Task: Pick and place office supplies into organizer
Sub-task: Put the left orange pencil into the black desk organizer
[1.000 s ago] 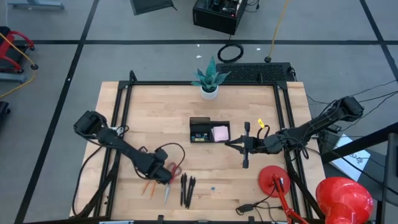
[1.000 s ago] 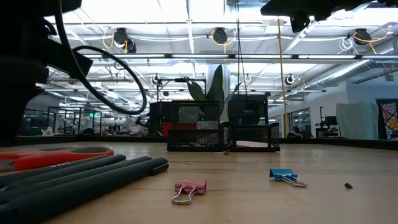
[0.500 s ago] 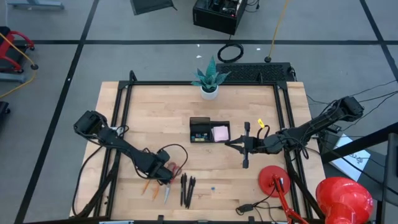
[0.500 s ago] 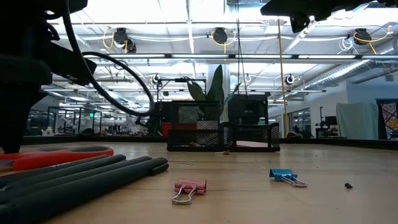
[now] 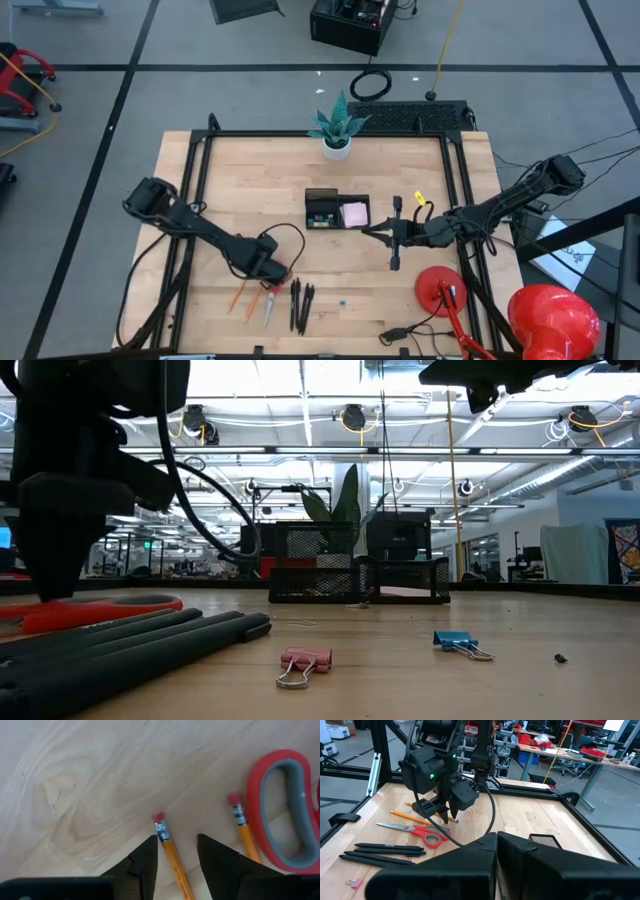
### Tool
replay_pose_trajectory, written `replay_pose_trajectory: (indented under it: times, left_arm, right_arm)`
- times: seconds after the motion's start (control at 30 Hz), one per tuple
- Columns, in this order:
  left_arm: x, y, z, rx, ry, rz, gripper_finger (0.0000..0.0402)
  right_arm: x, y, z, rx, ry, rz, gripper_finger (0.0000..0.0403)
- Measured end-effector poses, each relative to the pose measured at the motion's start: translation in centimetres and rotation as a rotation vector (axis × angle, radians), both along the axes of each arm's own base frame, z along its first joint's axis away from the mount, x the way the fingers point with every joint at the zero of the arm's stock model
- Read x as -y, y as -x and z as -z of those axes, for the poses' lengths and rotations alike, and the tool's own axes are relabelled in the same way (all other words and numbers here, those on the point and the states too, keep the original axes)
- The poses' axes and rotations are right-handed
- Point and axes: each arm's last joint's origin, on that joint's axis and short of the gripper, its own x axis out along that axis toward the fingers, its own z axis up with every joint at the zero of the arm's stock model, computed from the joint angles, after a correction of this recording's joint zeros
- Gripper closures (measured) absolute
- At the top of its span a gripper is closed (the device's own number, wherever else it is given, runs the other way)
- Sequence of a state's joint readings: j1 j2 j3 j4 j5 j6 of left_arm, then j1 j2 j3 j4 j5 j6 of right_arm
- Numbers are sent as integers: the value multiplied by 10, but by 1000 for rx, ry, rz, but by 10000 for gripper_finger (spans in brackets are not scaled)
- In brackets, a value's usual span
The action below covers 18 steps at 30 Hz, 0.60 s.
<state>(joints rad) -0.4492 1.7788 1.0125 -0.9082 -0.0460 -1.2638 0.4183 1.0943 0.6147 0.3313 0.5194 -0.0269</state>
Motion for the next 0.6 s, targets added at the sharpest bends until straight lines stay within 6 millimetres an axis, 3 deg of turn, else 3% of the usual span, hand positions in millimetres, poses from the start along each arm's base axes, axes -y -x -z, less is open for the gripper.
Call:
replay_pose_trajectory:
  times: [0.17,0.4,0.6]
  left_arm:
    - [1,-3,11,-38,11,-6,257]
    - [2,-2,11,-37,16,9,258]
    - [3,-3,11,-31,27,30,312]
  right_arm:
    - [0,0,1,-6,4,-1,399]
    - [0,0,1,-6,5,-1,399]
    - [0,0,1,-7,6,-1,399]
